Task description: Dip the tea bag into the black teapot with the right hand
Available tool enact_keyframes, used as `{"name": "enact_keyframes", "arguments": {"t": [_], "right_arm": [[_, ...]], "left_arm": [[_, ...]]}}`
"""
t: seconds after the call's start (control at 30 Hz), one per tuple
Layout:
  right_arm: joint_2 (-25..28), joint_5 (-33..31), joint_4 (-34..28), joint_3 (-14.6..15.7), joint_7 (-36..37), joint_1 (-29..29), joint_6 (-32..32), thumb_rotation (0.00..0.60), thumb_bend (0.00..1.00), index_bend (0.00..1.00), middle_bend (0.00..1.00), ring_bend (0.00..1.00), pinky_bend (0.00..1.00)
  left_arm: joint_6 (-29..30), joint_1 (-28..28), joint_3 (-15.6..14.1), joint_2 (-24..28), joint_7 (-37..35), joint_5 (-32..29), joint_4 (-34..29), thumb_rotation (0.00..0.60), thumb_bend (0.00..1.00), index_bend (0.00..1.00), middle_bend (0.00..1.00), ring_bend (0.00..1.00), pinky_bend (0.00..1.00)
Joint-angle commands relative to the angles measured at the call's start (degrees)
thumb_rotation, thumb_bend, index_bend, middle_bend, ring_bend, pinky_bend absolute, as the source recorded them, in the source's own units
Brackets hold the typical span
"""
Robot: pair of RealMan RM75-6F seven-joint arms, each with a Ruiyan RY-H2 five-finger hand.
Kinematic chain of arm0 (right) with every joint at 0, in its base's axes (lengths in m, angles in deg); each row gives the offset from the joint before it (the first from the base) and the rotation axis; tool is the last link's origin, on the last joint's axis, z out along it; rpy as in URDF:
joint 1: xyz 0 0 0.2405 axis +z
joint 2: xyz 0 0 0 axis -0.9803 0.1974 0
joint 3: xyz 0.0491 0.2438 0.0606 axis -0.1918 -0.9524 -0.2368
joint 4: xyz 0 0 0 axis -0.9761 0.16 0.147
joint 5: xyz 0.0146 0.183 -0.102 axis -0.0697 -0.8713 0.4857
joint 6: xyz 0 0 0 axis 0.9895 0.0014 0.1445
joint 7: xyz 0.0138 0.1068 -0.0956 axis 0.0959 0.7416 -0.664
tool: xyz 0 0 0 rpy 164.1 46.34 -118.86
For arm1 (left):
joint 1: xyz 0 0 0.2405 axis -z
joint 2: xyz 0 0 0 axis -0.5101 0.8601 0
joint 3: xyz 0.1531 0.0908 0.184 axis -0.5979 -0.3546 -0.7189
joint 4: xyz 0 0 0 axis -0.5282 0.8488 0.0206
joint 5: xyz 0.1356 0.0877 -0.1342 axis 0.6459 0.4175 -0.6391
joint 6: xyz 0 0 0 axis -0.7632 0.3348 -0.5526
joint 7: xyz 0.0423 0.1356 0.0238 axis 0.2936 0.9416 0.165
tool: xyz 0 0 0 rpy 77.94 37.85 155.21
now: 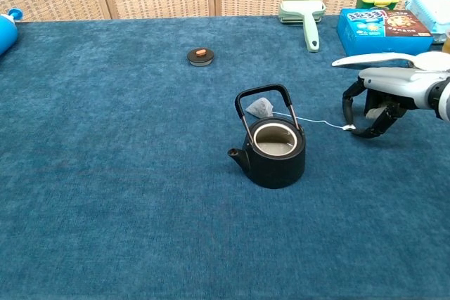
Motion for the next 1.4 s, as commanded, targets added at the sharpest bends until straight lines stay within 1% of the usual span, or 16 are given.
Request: {"name": "enact_keyframes", "arguments": {"t": [0.03, 0.8, 1.4], "right_arm": [[-0.16, 0.03, 0.26, -0.02, 0.00, 0.05, -0.01, 0.600, 0.41, 0.52, 1.00, 1.00, 1.00], [-1.15, -1.50, 1.83, -0.41, -1.02, 0.77, 0.34, 0.600, 0.42, 0.54, 1.00, 1.00, 1.00], [-0.95, -3.40, 0.96, -0.15, -2.55, 1.00, 0.25, 0.600, 0.49, 0.56, 1.00, 1.00, 1.00]], "left_arm": [[0.02, 0.00, 0.00, -0.02, 0.02, -0.01, 0.03, 0.600, 0.24, 0.00, 0.06, 0.00, 0.09], [-0.07, 0.00, 0.07, -0.17, -0.17, -0.49, 0.56, 0.600, 0.24, 0.00, 0.06, 0.00, 0.09], [0.15, -0.07, 0.11, -0.21, -0.49, -0.47, 0.77, 0.600, 0.24, 0.00, 0.06, 0.00, 0.09]]}}
